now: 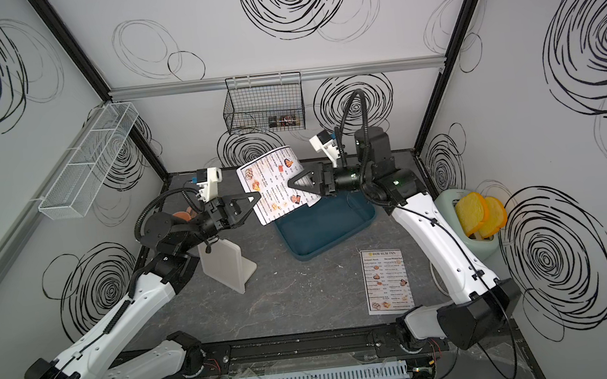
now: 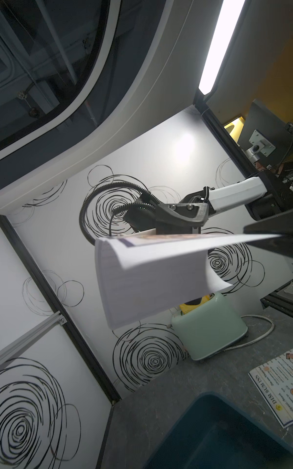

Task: Replace the menus in the menu holders
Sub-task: Pick up the menu from the storage box.

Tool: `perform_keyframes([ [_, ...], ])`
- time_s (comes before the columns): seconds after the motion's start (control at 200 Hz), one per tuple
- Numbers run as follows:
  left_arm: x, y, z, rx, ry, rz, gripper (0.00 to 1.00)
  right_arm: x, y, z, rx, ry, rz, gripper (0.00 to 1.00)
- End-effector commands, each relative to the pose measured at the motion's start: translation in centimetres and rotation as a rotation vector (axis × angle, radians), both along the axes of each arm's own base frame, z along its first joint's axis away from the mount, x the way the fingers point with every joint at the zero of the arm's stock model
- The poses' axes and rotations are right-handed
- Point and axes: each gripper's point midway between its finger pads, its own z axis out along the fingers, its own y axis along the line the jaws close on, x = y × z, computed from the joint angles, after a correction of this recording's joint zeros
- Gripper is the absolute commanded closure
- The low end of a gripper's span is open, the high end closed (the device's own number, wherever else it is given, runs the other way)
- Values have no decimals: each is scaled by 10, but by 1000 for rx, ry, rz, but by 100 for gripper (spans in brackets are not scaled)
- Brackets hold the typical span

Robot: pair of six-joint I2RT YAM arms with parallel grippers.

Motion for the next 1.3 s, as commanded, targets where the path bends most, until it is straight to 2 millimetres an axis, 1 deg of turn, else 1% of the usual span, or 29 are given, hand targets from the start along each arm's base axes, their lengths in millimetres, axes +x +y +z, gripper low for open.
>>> perform_keyframes([
  [0.0,16,4,0,36,5,134,100,16,-54,4,7,-6,-248,3],
  [0.04,21,2,-2,39,25,154,100,18,-67,2,18,-1,-299,3],
  [0.08,26,-2,-3,42,46,166,100,18,-75,0,19,16,-334,2],
  [0.145,32,-7,-2,36,64,177,100,21,-86,-11,-22,71,-420,3],
  [0.2,36,-11,0,21,74,190,100,18,-87,-13,-22,103,-451,2],
  [0.26,40,-15,2,10,83,200,100,10,-79,-10,24,137,-454,2],
  [0.33,43,-20,2,1,94,203,100,-2,-61,-2,113,169,-429,1],
  [0.415,46,-24,1,-11,107,202,100,-17,-37,2,254,256,-385,1],
  [0.485,48,-26,0,-20,116,202,100,-26,-20,4,371,344,-347,2],
  [0.49,48,-27,0,-21,117,202,100,-27,-19,8,383,341,-341,2],
  [0.495,48,-26,-1,-21,119,203,100,-27,-18,5,386,354,-342,2],
  [0.535,48,-27,-1,-26,122,203,100,-31,-11,8,430,368,-323,2],
  [0.605,48,-26,-1,-33,126,207,100,-28,-5,0,445,438,-328,3],
  [0.67,47,-24,0,-40,127,210,100,-25,1,-3,508,504,-305,3],
  [0.766,45,-22,0,-53,132,210,100,-22,19,-12,560,607,-263,3],
  [0.831,43,-20,2,-66,136,211,100,-19,28,-15,572,645,-254,2],
  [0.921,39,-18,2,-79,143,210,100,-7,32,-14,608,651,-279,0],
  [1.016,35,-13,3,-98,150,215,100,5,29,-15,652,652,-327,7],
  [1.116,30,-8,5,-112,155,215,100,15,25,-14,687,640,-367,16],
  [1.216,27,-7,3,-106,164,210,100,23,24,-17,691,634,-401,27],
  [1.296,25,-3,2,-113,172,219,100,26,26,-14,702,627,-397,36],
])
